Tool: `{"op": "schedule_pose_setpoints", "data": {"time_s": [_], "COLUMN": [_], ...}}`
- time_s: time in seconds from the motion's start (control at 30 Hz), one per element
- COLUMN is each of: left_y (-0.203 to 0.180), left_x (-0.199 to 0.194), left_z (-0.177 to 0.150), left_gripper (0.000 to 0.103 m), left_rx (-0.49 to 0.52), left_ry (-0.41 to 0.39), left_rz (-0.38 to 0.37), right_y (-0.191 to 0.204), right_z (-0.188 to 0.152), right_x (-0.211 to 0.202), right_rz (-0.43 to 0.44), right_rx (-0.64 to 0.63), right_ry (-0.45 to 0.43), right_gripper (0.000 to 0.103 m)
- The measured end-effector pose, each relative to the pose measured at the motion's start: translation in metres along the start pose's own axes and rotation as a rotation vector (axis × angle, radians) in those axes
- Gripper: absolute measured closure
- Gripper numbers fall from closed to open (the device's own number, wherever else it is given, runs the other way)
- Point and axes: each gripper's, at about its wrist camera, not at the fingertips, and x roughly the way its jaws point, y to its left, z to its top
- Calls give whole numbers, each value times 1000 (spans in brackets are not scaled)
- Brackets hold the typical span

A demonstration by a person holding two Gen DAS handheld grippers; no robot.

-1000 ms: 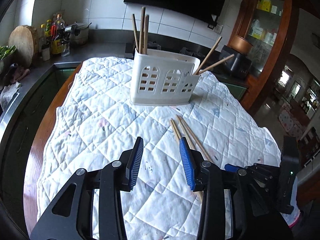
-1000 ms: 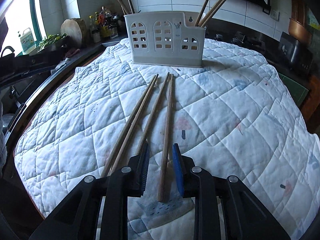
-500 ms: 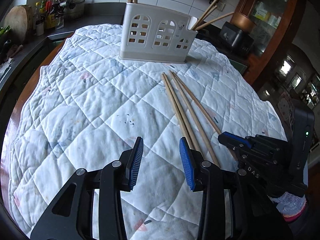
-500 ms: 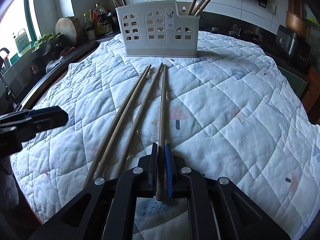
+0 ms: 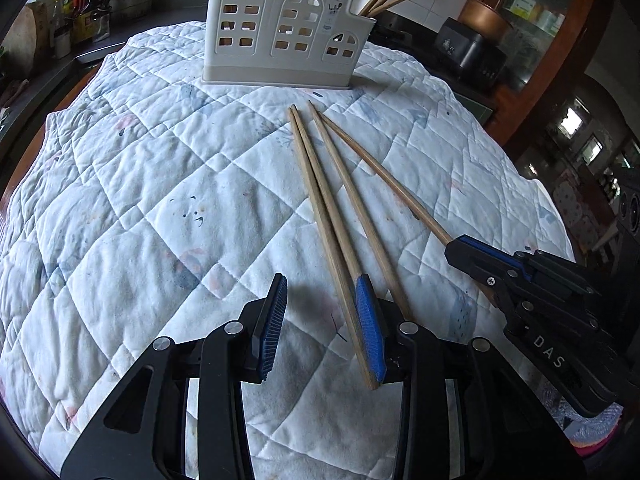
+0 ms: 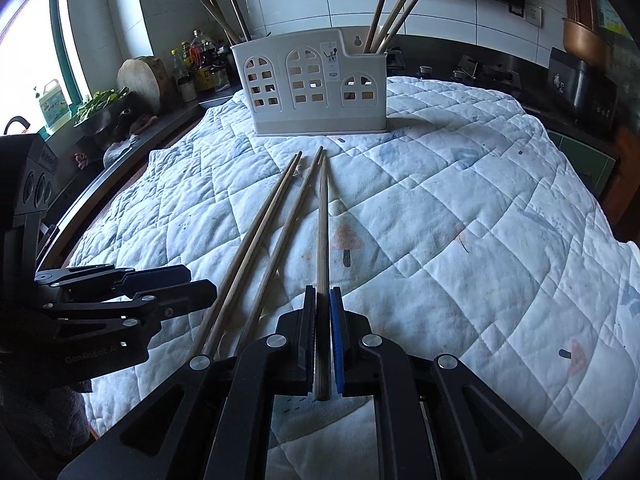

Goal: Organize utensils
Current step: 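Close the right gripper on a chopstick while the left gripper closes on another, then lift both grippers' chopsticks up toward the white holder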

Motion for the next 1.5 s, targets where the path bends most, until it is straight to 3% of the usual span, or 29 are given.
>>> {"op": "schedule_pose_setpoints", "data": {"time_s": [0.5, 0.87, 1.2, 1.5], "left_y": [-8, -16, -8, -14], "left_x": [9, 13, 12, 14], "left_z": [-1, -1, -1, -2], "left_gripper": [72, 91, 89, 91], "left_rx": [1, 19, -57, 26], "left_ry": [-4, -42, -22, -47], "left_rz": [75, 156, 91, 116], "right_y": [-8, -8, -9, -7], "right_z": [-6, -7, -6, -8], "right_x": [0, 2, 15, 20], "right_rz": [15, 38, 45, 26], "right_rx": [22, 34, 37, 22], "right_ry": [-2, 3, 30, 40], "right_gripper": [96, 96, 92, 96]}}
